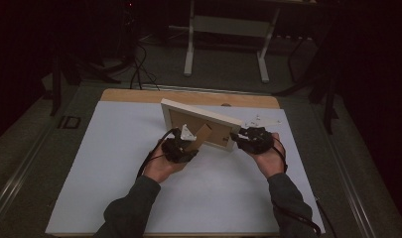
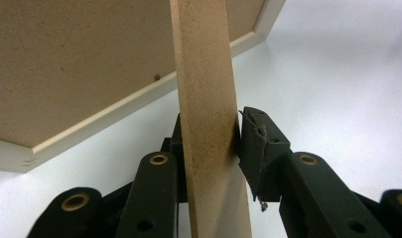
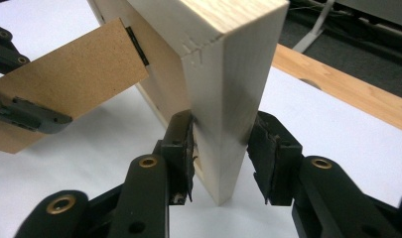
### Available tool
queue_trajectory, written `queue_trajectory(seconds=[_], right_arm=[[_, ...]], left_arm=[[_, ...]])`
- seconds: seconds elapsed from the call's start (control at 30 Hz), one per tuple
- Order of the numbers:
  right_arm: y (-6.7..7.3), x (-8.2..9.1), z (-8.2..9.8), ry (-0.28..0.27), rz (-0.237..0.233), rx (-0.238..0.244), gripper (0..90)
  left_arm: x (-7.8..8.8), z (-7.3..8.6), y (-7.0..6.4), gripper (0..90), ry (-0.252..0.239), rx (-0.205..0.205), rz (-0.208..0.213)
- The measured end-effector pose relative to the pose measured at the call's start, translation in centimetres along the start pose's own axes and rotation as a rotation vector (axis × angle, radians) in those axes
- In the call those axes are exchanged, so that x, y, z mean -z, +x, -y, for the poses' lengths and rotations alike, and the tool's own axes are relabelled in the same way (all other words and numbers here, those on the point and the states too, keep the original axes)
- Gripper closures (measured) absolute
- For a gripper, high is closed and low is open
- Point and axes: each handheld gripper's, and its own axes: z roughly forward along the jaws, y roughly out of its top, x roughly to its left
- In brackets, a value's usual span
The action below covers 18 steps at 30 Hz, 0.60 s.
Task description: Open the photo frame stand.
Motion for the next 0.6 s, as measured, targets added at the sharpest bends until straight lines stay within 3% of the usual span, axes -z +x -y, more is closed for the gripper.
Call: queue_trajectory(seconds=[0.37, 0.6], right_arm=[[0.21, -0.18, 0.69, -0.012, -0.019, -0.044, 59.9], [0.51, -0.05, 1.02, -0.02, -0.02, -0.041, 59.5]], left_arm=[[0.11, 0.38, -0.53, 70.0, -0.002, -0.003, 0.006], [0.04, 0.73, -0.77, 70.3, -0.002, -0.008, -0.002]])
